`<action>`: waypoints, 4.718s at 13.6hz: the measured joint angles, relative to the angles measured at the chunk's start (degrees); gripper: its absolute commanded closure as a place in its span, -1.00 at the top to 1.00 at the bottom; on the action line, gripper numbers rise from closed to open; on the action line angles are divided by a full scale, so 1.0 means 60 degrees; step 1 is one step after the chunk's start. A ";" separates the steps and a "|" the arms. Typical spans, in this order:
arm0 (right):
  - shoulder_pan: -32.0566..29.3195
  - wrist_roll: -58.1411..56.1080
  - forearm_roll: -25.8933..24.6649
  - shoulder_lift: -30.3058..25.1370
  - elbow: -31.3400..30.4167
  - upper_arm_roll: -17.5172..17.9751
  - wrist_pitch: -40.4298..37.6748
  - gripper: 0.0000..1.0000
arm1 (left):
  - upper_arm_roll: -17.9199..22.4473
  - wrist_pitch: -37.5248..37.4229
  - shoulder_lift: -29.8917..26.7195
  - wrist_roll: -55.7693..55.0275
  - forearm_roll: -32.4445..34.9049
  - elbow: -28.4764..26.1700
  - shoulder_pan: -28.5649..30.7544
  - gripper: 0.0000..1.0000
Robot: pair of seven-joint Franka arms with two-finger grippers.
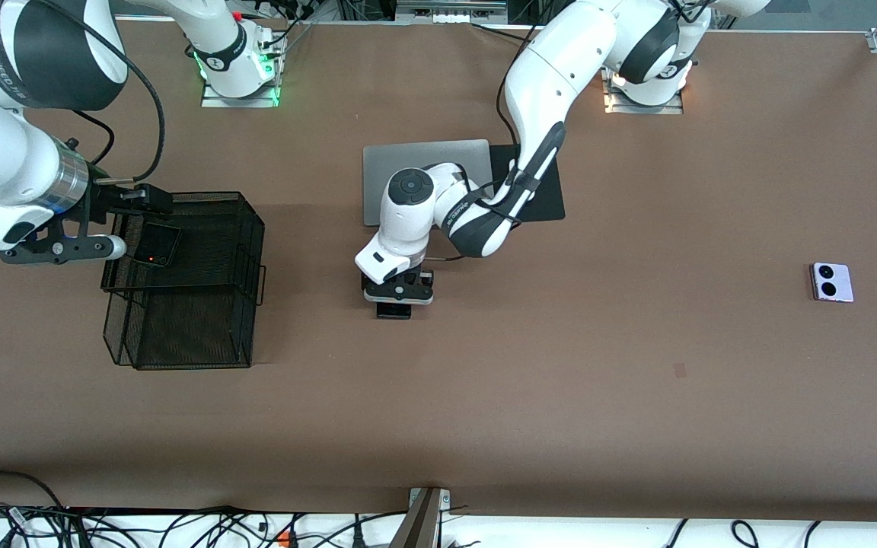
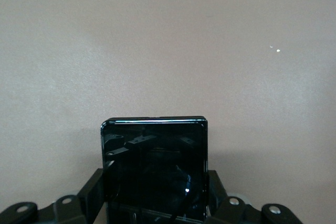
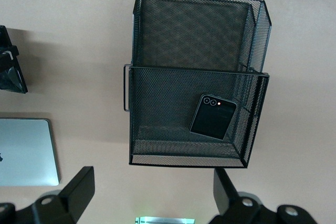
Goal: Place phones with both arms
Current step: 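Lower the black bar phone beside the laptop and open the left gripper, then grasp the bar phone with the right gripper while the left gripper withdraws, then carry the bar phone toward the basket while the left gripper grasps the white phone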
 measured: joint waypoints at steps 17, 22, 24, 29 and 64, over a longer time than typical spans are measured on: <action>0.0690 0.0217 0.1188 0.0680 -0.0022 0.0101 0.1609 1.00 | 0.0159 -0.5142 -0.1741 0.2940 -0.0121 0.0170 0.2134 1.00; 0.1651 0.2330 0.1974 0.1431 -0.0047 0.0395 0.2997 1.00 | 0.0174 -0.5266 -0.2766 0.5189 -0.0111 -0.1736 0.3449 1.00; 0.1990 0.2895 0.2311 0.1844 -0.0057 0.0595 0.3589 1.00 | 0.0196 -0.5266 -0.3228 0.6060 0.0169 -0.2409 0.3936 1.00; 0.2729 0.3164 0.2369 0.3122 -0.0087 0.0793 0.5089 1.00 | 0.0229 -0.4781 -0.4912 0.8781 0.0920 -0.4603 0.5485 1.00; 0.2822 0.1373 0.3625 0.5908 0.0158 0.1124 0.7444 -1.00 | 0.0021 0.1145 -0.6214 1.4869 -0.0503 -0.9301 1.3561 1.00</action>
